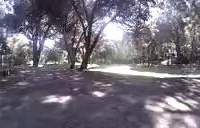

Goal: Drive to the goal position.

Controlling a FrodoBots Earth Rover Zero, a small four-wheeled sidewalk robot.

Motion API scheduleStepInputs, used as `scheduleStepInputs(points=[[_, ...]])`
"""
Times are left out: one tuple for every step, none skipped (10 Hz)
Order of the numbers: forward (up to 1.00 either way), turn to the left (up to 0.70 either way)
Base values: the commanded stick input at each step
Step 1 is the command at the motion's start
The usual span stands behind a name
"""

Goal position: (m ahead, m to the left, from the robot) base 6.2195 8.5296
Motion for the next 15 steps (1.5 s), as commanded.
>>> scheduleStepInputs(points=[[0.00, 0.85], [0.00, 0.85], [0.00, 0.85], [0.00, 0.85], [0.00, 0.85], [0.00, 0.85], [0.00, 0.85], [0.00, 0.85], [0.00, 0.85], [0.00, 0.14], [0.00, 0.00], [0.00, 0.00], [0.00, 0.00], [0.00, 0.00], [0.00, 0.00]])
